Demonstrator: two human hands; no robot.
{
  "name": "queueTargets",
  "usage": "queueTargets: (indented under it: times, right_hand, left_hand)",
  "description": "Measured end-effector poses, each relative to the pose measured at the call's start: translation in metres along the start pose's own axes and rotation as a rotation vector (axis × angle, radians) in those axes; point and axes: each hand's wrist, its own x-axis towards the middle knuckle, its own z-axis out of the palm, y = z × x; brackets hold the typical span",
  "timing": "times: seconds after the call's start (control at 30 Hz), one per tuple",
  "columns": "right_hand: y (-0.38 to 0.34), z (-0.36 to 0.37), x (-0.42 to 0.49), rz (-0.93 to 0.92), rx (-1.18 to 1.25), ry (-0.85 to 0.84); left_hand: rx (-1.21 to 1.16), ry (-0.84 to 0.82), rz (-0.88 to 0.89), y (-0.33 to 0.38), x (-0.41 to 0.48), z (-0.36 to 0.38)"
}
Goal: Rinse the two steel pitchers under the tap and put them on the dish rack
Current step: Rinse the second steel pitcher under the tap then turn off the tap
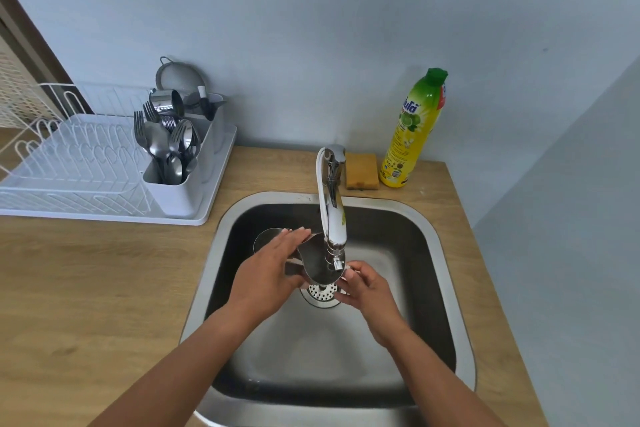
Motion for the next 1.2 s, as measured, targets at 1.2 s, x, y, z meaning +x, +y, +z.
queueTargets:
  times: [1.2]
  right_hand:
    - [-0.058, -0.04, -0.055, -0.215, -1.063, 0.138]
  left_hand:
    - [-0.851, -0.392, -0.259, -0.006, -0.004, 0.064]
